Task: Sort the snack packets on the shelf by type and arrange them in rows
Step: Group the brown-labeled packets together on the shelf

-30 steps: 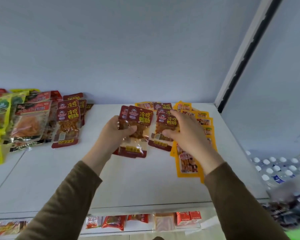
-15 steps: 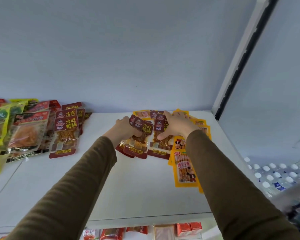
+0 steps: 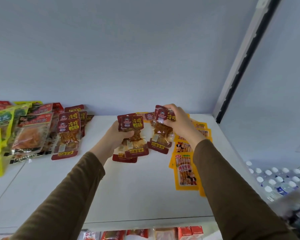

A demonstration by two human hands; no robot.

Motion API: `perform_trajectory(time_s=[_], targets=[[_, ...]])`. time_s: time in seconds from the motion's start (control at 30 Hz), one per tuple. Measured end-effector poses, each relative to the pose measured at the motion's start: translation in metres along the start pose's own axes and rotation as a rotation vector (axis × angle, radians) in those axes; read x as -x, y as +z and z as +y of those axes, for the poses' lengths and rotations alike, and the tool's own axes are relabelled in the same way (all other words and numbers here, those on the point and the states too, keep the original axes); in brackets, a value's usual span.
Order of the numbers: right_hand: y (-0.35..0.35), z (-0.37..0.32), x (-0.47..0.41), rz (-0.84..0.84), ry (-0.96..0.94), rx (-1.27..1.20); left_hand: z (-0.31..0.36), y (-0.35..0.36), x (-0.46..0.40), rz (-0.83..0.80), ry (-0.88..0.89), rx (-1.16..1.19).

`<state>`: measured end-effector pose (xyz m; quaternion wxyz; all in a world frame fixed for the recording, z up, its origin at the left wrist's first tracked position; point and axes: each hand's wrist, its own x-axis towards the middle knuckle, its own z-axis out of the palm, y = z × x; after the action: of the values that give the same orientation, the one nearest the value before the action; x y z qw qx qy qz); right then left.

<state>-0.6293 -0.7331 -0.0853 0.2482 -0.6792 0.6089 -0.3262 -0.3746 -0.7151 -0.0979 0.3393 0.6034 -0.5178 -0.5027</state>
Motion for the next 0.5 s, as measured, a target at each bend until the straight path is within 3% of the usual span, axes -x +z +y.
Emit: perform_trajectory(time_s=[0.17,0.3,0.43,0.5], targets=[[-0.017,-0.02,0.005,-0.031,-0.026,-0.286,-0.002,-0.016,0.01,0.031,-0.002,0.261],[-0.028,-0.034,0.005,0.151,-0.099,-0.247,0.0,-0.026,0.012,0.151,-0.015,0.319],[-0.029,-0.051,0.004,-0.09,-0.11,-0.564,0.001,-0.029,0.015,0.13,-0.024,0.339],[-0.01,-0.063,0.008,-0.218,-0.102,-0.537,0.003,-0.022,0.019,0.053,-0.033,0.378]])
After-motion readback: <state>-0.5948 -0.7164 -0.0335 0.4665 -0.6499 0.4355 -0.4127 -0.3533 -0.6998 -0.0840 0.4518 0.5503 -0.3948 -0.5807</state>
